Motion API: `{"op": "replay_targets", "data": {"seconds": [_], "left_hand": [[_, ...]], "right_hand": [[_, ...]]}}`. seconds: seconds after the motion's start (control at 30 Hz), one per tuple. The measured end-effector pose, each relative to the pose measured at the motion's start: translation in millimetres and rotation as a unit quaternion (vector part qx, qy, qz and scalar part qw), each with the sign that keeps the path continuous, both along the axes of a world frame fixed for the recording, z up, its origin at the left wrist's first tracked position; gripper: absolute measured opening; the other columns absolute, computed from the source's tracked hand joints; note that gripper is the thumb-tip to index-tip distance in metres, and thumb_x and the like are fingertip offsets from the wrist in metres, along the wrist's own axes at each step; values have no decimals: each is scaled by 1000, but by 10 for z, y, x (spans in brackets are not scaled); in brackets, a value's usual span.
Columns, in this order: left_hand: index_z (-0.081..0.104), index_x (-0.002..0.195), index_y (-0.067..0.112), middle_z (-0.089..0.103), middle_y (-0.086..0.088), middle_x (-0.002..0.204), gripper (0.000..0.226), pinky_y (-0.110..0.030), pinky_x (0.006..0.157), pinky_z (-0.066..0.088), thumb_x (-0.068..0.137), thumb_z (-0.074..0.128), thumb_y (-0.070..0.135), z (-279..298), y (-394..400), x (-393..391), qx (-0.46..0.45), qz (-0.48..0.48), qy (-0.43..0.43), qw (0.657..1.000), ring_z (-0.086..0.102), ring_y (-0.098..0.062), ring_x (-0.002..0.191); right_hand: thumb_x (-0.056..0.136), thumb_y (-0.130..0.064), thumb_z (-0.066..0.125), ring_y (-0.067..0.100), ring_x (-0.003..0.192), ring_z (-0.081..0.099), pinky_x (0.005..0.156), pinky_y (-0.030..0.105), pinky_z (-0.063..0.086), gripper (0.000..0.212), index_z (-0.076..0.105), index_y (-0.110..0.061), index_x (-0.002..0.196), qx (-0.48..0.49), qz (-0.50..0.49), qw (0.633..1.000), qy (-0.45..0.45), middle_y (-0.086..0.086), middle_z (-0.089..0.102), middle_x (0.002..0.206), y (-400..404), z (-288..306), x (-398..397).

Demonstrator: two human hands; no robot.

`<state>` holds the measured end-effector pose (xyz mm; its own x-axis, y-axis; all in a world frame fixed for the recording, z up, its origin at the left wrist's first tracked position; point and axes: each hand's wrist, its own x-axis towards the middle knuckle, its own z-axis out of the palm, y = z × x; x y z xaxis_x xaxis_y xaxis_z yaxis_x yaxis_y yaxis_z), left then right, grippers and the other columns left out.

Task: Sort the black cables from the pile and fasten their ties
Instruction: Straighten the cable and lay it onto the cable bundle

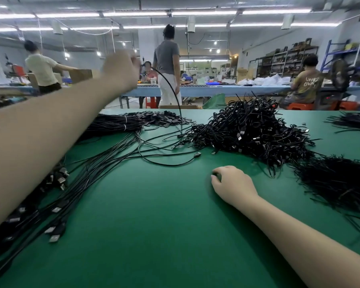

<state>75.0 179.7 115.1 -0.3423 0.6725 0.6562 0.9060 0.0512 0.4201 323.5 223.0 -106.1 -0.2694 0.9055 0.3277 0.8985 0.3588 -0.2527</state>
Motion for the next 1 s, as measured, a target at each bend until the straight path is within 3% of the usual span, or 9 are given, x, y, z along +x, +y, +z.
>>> {"op": "replay_targets", "data": {"seconds": [0.13, 0.23, 0.33, 0.43, 0.53, 0.67, 0.77, 0.9, 1.0], "left_hand": [[62, 114, 12, 59, -2, 89, 28, -20, 48, 38, 102, 42, 28, -382, -21, 380, -51, -112, 4, 992, 43, -10, 53], [64, 101, 26, 64, 6, 84, 19, -16, 49, 45, 98, 49, 36, -601, -42, 720, -109, -233, 22, 966, 58, -13, 63], [65, 89, 25, 60, 8, 71, 25, -24, 57, 42, 99, 46, 38, -706, 20, 973, -88, -295, -95, 947, 54, -9, 61], [58, 92, 20, 61, 6, 69, 18, -21, 49, 34, 100, 47, 32, -694, 47, 966, -82, -331, -297, 892, 43, -5, 51], [58, 103, 15, 61, 7, 70, 14, -18, 43, 35, 97, 55, 26, -809, 20, 777, -192, -383, -326, 843, 44, -3, 48], [64, 107, 15, 70, 7, 75, 24, -16, 48, 46, 84, 68, 22, -845, -31, 442, -258, -368, -329, 831, 56, -3, 56], [68, 101, 10, 74, -2, 82, 35, -17, 51, 52, 67, 75, 16, -821, -13, 293, -171, -374, -476, 778, 64, -7, 60], [73, 73, 12, 71, 2, 71, 11, -19, 55, 54, 71, 78, 22, -814, 15, 248, -26, -423, -682, 596, 65, -7, 58], [64, 65, 17, 60, 3, 67, 23, -20, 59, 49, 84, 67, 27, -807, 30, 287, -24, -431, -685, 587, 55, -9, 59]], "right_hand": [[94, -35, 54, 20, 127, 45, 101, 34, 39, 61, 29, -23, 149, 74, 75, 979, 173, 4, 39, 147, -80, 160, -2], [91, -41, 59, 8, 139, 27, 113, 27, 24, 71, 24, -22, 150, 153, 182, 935, 264, -2, 32, 152, -154, 589, -90], [92, -44, 57, -9, 96, 51, 80, 12, 41, 48, 49, -24, 134, 126, 215, 924, 289, -14, 61, 112, -157, 1023, -152], [94, -44, 52, -1, 48, 44, 50, 19, 44, 25, 65, -22, 90, 90, 199, 930, 297, -15, 55, 57, -61, 1274, -31], [94, -45, 53, 0, 35, 33, 36, 10, 26, 27, 64, -27, 77, 126, 135, 912, 365, -19, 48, 42, 54, 1357, 230], [92, -48, 56, 4, 38, 30, 42, 21, 27, 36, 67, -22, 69, 110, 19, 890, 442, -13, 40, 40, 231, 1314, 537], [90, -48, 59, 10, 44, 30, 44, 24, 31, 35, 67, -21, 70, 8, 39, 893, 449, -8, 35, 49, 255, 1308, 605], [81, -49, 61, 9, 42, 26, 38, 19, 26, 35, 64, -15, 83, -244, 183, 856, 417, -8, 34, 51, 143, 1274, 557], [81, -49, 60, 10, 45, 22, 40, 19, 23, 30, 67, -20, 77, -340, 250, 836, 351, -7, 30, 55, 29, 1152, 386]]}}
